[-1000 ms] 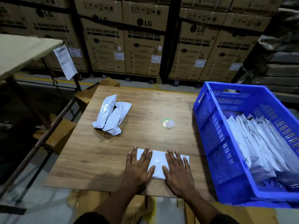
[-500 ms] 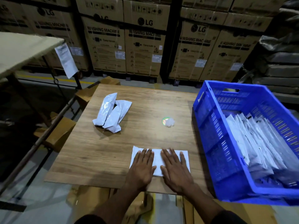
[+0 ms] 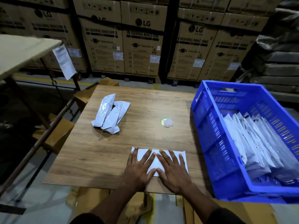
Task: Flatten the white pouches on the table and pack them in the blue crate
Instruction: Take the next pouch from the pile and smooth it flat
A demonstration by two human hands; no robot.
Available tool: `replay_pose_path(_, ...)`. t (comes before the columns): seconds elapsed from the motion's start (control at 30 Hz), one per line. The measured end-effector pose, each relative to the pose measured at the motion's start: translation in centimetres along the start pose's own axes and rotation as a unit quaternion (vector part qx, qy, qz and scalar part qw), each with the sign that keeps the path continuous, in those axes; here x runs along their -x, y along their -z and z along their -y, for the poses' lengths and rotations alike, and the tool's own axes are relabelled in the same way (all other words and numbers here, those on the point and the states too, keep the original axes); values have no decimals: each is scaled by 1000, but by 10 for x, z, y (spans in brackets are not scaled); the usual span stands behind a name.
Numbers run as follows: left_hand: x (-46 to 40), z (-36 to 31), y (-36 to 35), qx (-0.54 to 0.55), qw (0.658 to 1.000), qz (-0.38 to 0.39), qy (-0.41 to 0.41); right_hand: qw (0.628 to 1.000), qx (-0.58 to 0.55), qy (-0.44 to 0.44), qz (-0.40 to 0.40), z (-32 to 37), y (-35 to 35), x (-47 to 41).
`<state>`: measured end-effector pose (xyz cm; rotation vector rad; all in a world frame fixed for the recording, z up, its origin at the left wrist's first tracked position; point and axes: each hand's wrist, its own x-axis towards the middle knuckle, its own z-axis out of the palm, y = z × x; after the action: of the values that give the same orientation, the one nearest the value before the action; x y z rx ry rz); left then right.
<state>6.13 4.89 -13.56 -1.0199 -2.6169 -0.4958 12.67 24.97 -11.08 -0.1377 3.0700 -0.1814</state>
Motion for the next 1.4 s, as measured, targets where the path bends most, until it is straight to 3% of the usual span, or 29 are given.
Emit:
replay_pose_path(0.37, 4, -1, 7, -11, 996, 76, 50, 999, 17, -47, 3, -16, -4, 8)
replay_pose_path(0.57, 15, -4, 7, -51, 996, 27, 66, 997, 12, -79, 8, -17, 6, 7)
replay_pose_path(0.7, 5, -6, 1, -58, 998, 40, -6, 999, 47, 15, -4, 2, 5, 1)
replay_pose_path(1.03, 4, -10, -9, -15, 999, 29, 35, 999, 13, -37, 21, 20, -4, -4)
replay_pose_path(1.23, 1, 1, -6, 1, 997, 41, 59, 999, -28, -3, 30, 7, 2, -4)
replay_pose_path(1.4, 1, -5, -4, 8, 991, 42, 124, 997, -13, -77, 19, -13, 1, 10)
